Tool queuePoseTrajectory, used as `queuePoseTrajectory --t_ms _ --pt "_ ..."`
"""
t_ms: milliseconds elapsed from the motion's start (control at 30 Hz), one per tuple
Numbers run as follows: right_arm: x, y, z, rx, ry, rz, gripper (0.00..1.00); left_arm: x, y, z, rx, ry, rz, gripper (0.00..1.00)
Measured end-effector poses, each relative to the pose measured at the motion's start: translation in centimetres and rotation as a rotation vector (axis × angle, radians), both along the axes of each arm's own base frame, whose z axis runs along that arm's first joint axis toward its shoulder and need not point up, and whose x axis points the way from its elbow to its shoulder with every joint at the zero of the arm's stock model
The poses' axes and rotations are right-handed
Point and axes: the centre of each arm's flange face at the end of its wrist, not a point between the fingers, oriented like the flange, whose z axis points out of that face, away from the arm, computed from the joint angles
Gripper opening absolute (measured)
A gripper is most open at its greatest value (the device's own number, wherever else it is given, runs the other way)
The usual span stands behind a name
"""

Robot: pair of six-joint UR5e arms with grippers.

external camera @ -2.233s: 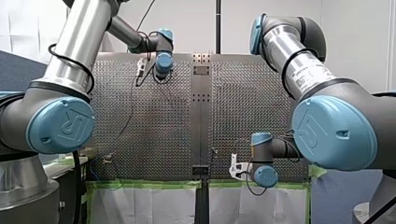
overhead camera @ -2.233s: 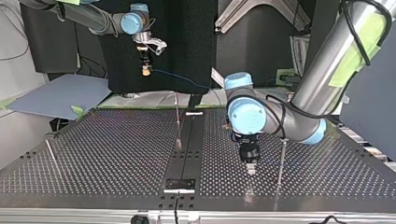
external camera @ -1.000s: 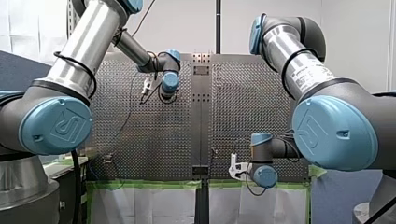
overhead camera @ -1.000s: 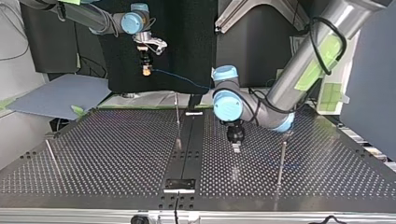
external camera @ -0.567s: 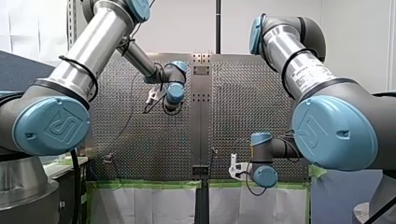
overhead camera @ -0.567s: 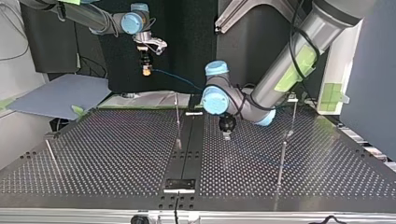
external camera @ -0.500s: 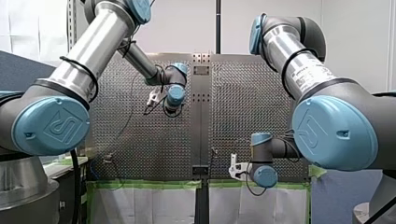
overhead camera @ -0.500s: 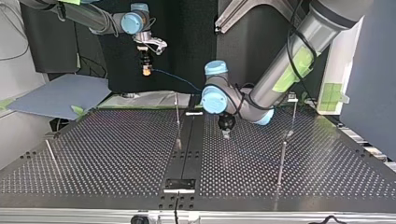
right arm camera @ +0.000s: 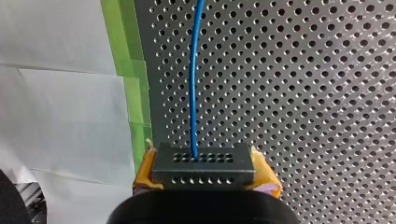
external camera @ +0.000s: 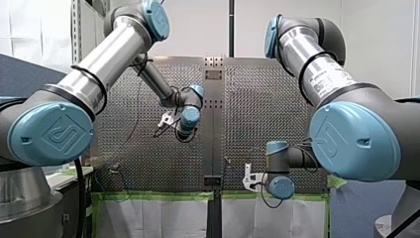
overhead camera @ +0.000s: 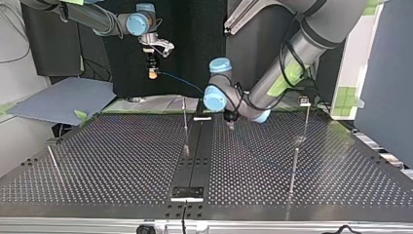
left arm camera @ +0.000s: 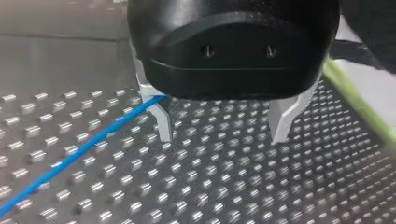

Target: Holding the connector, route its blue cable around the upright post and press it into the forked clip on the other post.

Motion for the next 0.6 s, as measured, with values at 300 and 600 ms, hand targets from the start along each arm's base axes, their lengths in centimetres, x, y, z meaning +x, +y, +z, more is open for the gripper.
queuePoseTrajectory --t_ms 300,600 --pt "0.0 -0.1 0.0 -0.002 -0.001 0.0 0.0 -0.9 -0.3 -1.5 0.012 0.025 -0.011 1.0" --pt "0.1 0.0 0.0 -0.003 -0.001 0.001 0.0 -1.6 -0.4 -4.9 0.028 0.077 -0.026 1.0"
